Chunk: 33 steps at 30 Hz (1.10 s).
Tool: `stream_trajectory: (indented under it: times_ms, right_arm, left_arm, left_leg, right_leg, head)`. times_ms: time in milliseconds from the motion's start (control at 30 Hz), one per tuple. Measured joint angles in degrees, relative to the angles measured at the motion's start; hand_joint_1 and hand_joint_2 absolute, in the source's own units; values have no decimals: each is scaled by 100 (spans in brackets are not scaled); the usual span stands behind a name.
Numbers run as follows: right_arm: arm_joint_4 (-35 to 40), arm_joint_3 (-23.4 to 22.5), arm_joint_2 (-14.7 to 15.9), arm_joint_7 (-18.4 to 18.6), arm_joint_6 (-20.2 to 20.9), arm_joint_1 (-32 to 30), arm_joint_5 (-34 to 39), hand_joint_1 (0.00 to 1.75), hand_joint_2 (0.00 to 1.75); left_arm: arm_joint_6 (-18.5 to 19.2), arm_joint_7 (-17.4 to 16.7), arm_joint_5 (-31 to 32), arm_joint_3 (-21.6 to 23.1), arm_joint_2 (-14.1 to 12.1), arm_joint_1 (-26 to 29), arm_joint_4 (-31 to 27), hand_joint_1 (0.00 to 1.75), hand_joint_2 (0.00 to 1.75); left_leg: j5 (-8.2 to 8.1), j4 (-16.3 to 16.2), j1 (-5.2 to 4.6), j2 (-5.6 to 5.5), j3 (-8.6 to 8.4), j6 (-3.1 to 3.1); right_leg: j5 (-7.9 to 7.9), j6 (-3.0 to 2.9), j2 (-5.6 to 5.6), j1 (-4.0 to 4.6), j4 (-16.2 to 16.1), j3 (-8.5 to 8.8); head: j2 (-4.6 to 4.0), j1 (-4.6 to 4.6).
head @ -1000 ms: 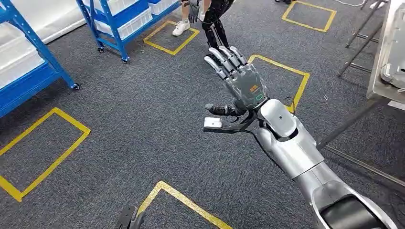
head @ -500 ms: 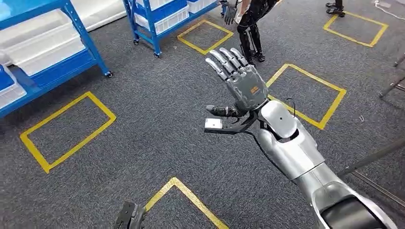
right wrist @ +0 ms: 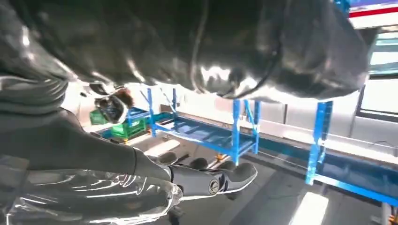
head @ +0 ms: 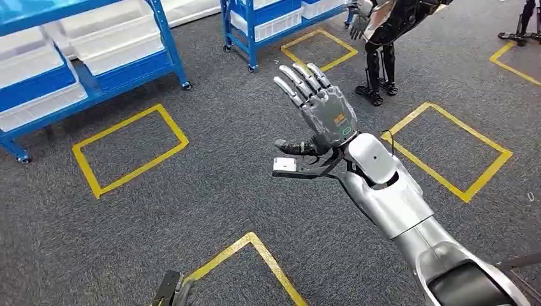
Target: Take the parts from the cabinet and place them on the table.
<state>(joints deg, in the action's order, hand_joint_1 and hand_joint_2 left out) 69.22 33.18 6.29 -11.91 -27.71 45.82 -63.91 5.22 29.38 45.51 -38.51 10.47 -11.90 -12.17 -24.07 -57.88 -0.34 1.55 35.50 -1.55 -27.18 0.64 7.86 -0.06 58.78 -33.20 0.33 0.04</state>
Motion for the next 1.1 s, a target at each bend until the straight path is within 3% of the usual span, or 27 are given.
stream_trajectory:
  times_ms: [33,67,100,167,200,233,300,333,367,400,467,500,533,567,600,667,700,733,767,800,833,867,900,1000,1033,1067,1100]
  right_arm:
    - [-2,-2,2,0,-4,0,-7,0,0]
    - [-2,-4,4,0,-13,4,-11,0,0]
    - [-7,-7,9,2,-15,-3,-13,0,0]
    - [-37,-9,15,0,-17,-64,-20,0,0]
    - [-55,-9,18,0,-26,-96,-20,0,0]
    - [-72,-9,18,0,-37,-113,-20,0,0]
    - [-83,-9,18,0,-57,-107,-24,0,0]
    - [-90,-18,20,0,-72,-105,-24,0,0]
    - [-112,-31,33,0,-90,-108,-24,0,0]
    - [-116,-39,35,0,-103,-113,-24,0,0]
    - [-129,-39,22,-9,-107,-128,-28,0,0]
    - [-129,-39,15,-9,-107,-116,-28,0,0]
    - [-131,-42,18,-9,-107,-105,-28,0,0]
    - [-133,-42,9,-7,-107,-107,-28,0,0]
    - [-136,-44,9,-7,-109,-101,-28,0,0]
    - [-157,-44,9,-9,-109,-135,-33,0,0]
    - [-168,-44,7,-9,-109,-154,-37,0,0]
    - [-177,-44,-2,-9,-109,-175,-44,0,0]
    - [-181,-44,-18,-9,-109,-184,-50,0,0]
    - [-195,-44,-46,-9,-111,-184,-59,0,0]
    - [-208,-44,-79,-5,-114,-184,-70,0,0]
    - [-216,-44,-96,0,-114,-184,-77,0,0]
    - [-223,-44,-98,2,-116,-181,-83,0,0]
    - [-256,-44,-157,2,-116,-190,-87,0,0]
    - [-256,-44,-173,2,-118,-186,-87,0,0]
    - [-260,-44,-173,2,-118,-184,-87,0,0]
    - [-264,-44,-173,2,-122,-179,-87,0,0]
  left_arm:
    - [0,6,-6,0,0,14,0,0,0]
    - [-2,11,-13,0,0,3,0,0,0]
    - [-2,13,-13,0,0,-22,0,0,0]
    - [-2,13,-15,0,2,-35,0,0,0]
    - [-2,13,-15,0,2,-25,0,0,0]
    - [-2,13,-15,0,2,-12,0,0,0]
    - [-2,13,-15,0,6,-7,0,0,0]
    - [-2,17,-17,0,13,-8,0,0,0]
    - [-2,24,-17,0,18,-8,0,0,0]
    - [-2,28,-31,-2,17,-16,0,0,0]
    - [-2,39,-31,-2,22,-5,0,0,0]
    - [-2,39,-31,-2,22,16,0,0,0]
    - [-2,41,-31,-2,17,36,0,0,0]
    - [-2,46,-31,-2,20,37,0,0,0]
    - [-2,46,-31,-2,20,18,0,0,0]
    - [-2,46,-33,-2,20,8,0,0,0]
    - [-2,46,-33,-2,20,21,0,0,0]
    - [-2,46,-33,-2,20,44,0,0,0]
    - [-2,46,-35,-2,20,62,0,0,0]
    - [-2,46,-39,-2,11,72,0,0,0]
    - [-2,46,-42,-2,-4,73,0,0,0]
    - [-2,46,-48,-2,-9,63,0,0,0]
    - [-2,46,-50,-2,-11,48,0,0,0]
    - [-2,44,-55,-2,-24,81,0,0,0]
    - [-2,44,-55,-4,-31,93,0,0,0]
    - [-2,48,-55,-4,-28,102,0,0,0]
    - [-2,44,-55,-4,-31,90,0,0,0]
  left_leg:
    - [27,44,34,-43,-48,-35]
    - [39,55,45,-95,-53,-63]
    - [40,54,47,-135,-46,-102]
    - [39,46,46,-282,-44,-115]
    - [38,38,47,-363,-45,-115]
    - [33,25,50,-449,-46,-110]
    - [5,-29,60,-608,-45,-78]
    - [-24,-68,67,-686,-42,-51]
    - [-42,-99,50,-737,0,-14]
    - [-46,-136,65,-814,46,12]
    - [0,-92,106,-932,76,99]
    - [12,-83,99,-1004,88,134]
    - [-35,-116,107,-882,107,145]
    - [-150,-290,60,-542,168,173]
    - [-342,-658,71,-369,350,198]
    - [-682,-1537,100,-233,789,229]
    - [-720,-1785,103,-216,922,241]
    - [-628,-1759,103,-201,923,245]
    - [-447,-1486,103,-186,791,241]
    - [-194,-996,100,-140,540,223]
    - [41,-440,90,-10,236,190]
    - [1,-109,38,261,80,161]
    - [0,-61,-21,244,52,108]
    - [2,-66,-25,35,79,41]
    - [51,25,46,-41,7,-21]
    - [60,52,39,-91,-18,-33]
    - [65,56,52,-124,-21,-64]
  right_leg:
    - [-69,37,-207,-53,70,-6]
    - [-213,53,-531,-67,287,-109]
    - [-415,64,-685,-67,667,-301]
    - [-750,96,-763,-71,1547,-758]
    - [-726,104,-764,-73,1731,-880]
    - [-565,108,-765,-82,1620,-866]
    - [-45,109,-827,-116,856,-551]
    - [205,106,-980,-141,363,-328]
    - [95,87,-1274,-161,228,-251]
    - [84,72,-1267,-171,132,-224]
    - [77,26,-1151,-110,146,-229]
    - [94,-8,-1072,-135,121,-213]
    - [121,-61,-987,-168,65,-183]
    - [117,-107,-921,-159,44,-158]
    - [107,-138,-846,-145,42,-153]
    - [93,-158,-684,-110,44,-149]
    - [84,-167,-609,-103,46,-149]
    - [76,-163,-532,-102,46,-143]
    - [66,-161,-465,-101,47,-137]
    - [52,-153,-401,-100,48,-121]
    - [35,-141,-341,-94,48,-92]
    - [19,-117,-289,-82,44,-69]
    - [1,-84,-234,-37,54,-72]
    - [-21,-9,-43,-30,15,-8]
    - [-68,26,-7,-26,27,-7]
    - [-128,52,-283,-74,120,1]
    - [-306,51,-528,-83,386,-125]
  head:
    - [0,2]
    - [0,2]
    - [0,7]
    - [0,7]
    - [0,4]
    - [0,7]
    - [0,7]
    - [0,7]
    - [0,7]
    - [0,0]
    - [0,4]
    - [0,4]
    - [0,4]
    - [0,-4]
    - [0,-9]
    - [0,-9]
    - [0,-11]
    - [0,-9]
    - [0,-9]
    - [0,-11]
    - [0,-9]
    - [0,-9]
    - [0,-9]
    - [0,-9]
    - [0,-9]
    - [0,-6]
    - [0,-9]
